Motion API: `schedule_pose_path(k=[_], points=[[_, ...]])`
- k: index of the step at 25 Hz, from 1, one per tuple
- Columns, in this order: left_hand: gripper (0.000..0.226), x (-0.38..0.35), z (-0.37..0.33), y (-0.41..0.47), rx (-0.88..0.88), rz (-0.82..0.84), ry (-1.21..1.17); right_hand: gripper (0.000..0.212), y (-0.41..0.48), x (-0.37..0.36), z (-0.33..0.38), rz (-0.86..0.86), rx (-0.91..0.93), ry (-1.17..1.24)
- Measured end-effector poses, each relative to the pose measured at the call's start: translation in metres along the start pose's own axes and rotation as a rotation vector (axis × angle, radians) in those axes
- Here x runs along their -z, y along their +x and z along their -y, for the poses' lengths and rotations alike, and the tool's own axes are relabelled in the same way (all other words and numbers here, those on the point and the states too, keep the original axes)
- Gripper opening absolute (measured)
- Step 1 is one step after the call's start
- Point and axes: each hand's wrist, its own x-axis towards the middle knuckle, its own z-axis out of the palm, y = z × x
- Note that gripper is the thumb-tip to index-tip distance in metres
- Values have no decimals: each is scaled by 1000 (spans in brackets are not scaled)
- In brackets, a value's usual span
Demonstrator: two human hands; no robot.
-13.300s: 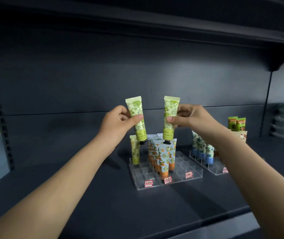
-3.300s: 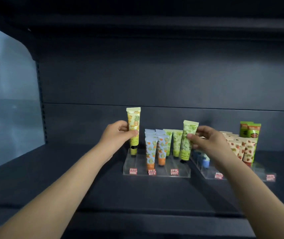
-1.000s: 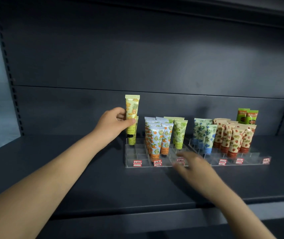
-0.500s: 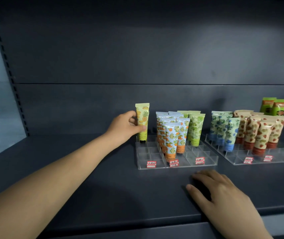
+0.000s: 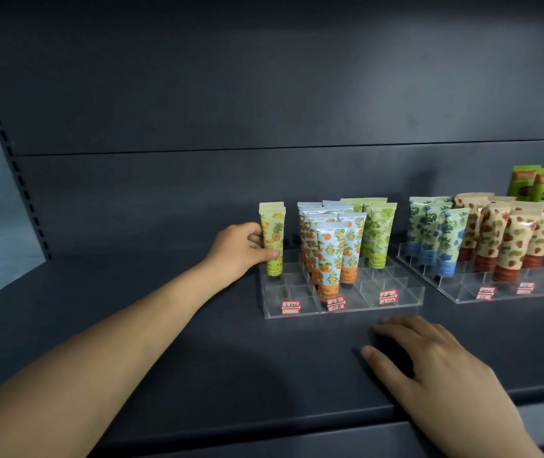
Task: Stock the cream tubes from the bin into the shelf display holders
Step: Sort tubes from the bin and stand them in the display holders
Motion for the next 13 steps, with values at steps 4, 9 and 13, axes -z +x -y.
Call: schedule_pose_path(k=[4, 9, 13], points=[[25, -2, 1, -2, -11, -2, 33, 44, 0, 0, -1, 10, 1, -4], [25, -2, 3, -6, -16, 17, 93, 43, -1, -1, -3, 5, 2, -3], [28, 3, 2, -12, 9, 7, 113, 42, -1, -3, -3, -1, -8, 13]])
